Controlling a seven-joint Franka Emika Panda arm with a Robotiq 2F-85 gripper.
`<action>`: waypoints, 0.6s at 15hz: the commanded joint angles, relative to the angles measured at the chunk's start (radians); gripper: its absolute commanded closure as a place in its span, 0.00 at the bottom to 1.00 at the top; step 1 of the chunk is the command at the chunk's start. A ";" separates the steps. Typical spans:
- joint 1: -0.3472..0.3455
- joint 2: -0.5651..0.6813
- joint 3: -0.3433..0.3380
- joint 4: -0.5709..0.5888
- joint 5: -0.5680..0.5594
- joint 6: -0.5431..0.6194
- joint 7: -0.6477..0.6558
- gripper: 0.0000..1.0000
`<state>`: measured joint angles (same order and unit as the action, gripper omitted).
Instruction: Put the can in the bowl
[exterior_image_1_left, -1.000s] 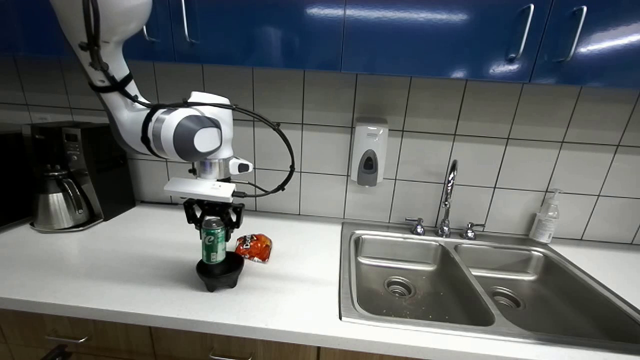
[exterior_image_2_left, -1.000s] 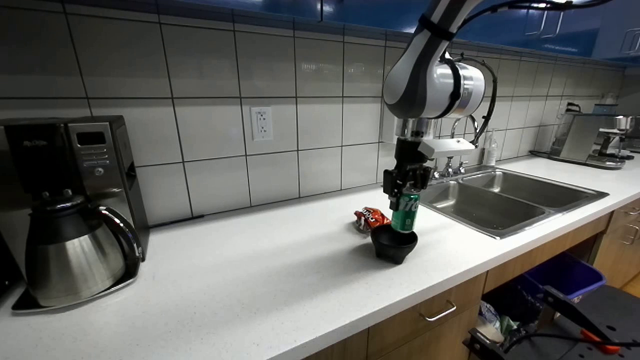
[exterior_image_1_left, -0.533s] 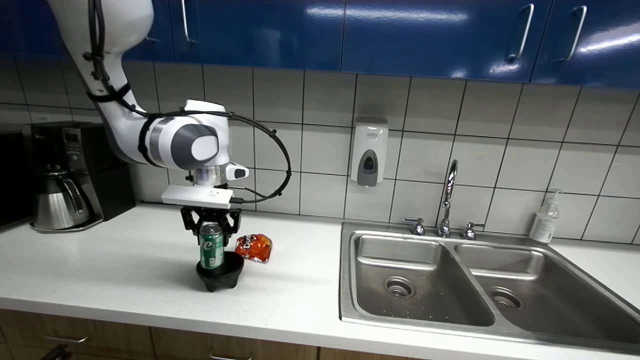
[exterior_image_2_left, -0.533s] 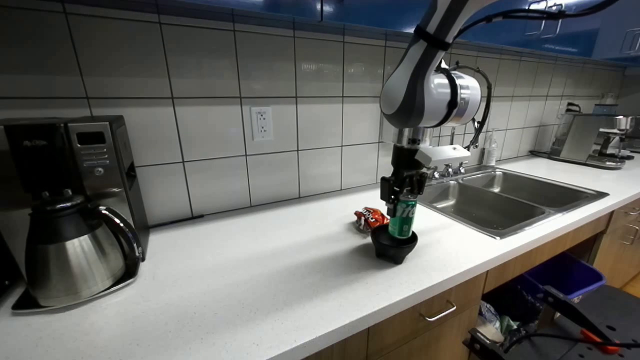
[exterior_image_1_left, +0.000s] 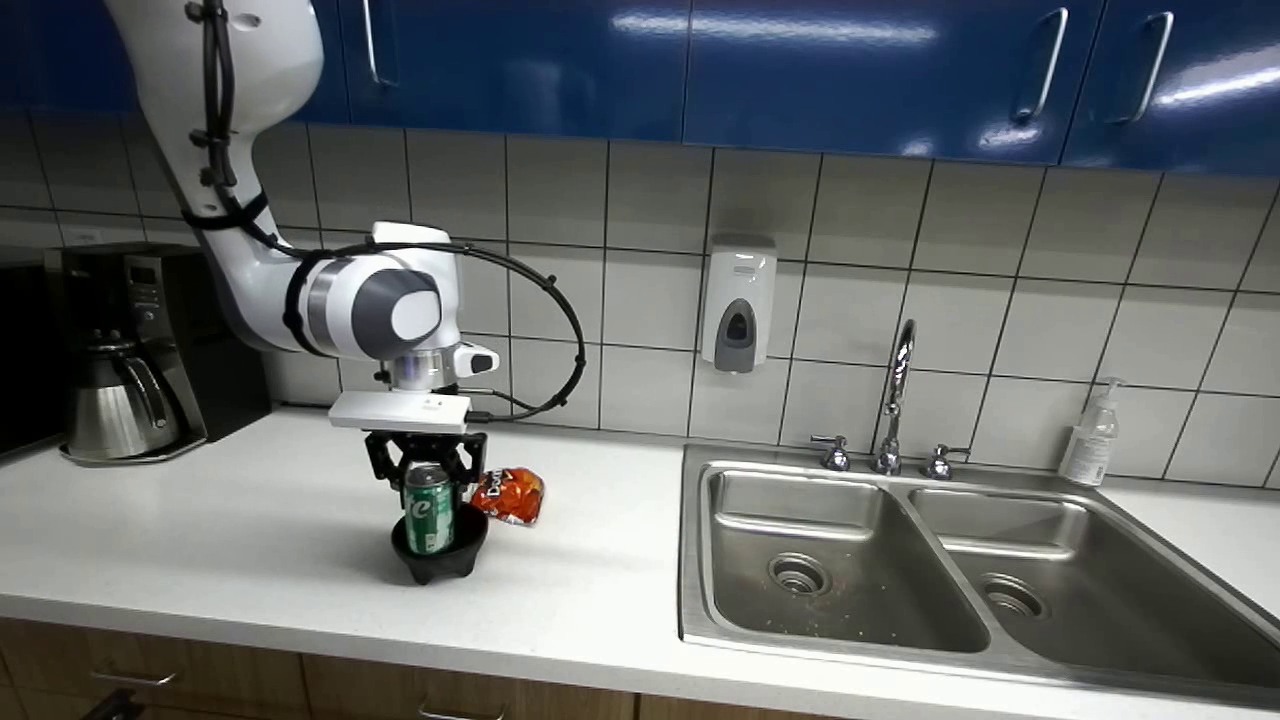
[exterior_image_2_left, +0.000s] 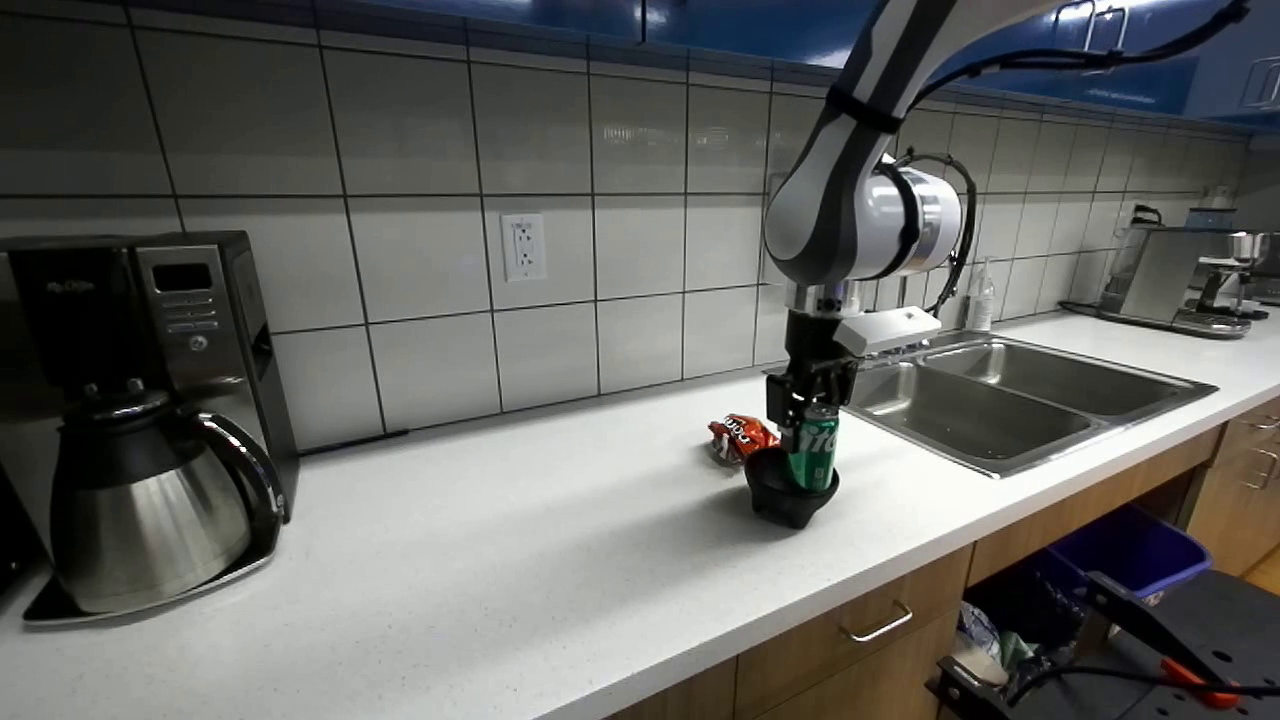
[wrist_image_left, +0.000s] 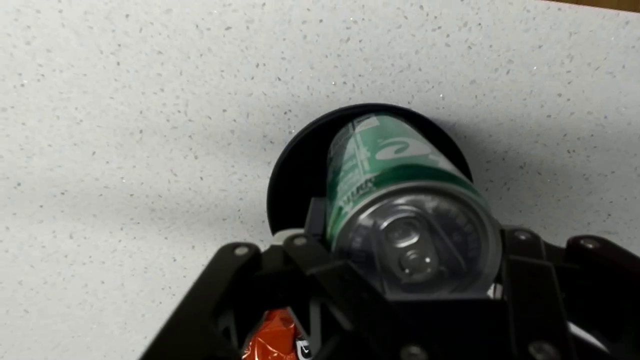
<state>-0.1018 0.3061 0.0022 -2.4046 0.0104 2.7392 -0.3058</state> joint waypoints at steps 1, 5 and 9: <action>0.015 0.025 -0.020 0.023 -0.048 0.013 0.053 0.61; 0.013 0.054 -0.021 0.043 -0.056 0.005 0.065 0.61; 0.007 0.062 -0.019 0.058 -0.047 -0.003 0.064 0.05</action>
<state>-0.1009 0.3667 -0.0102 -2.3691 -0.0191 2.7455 -0.2770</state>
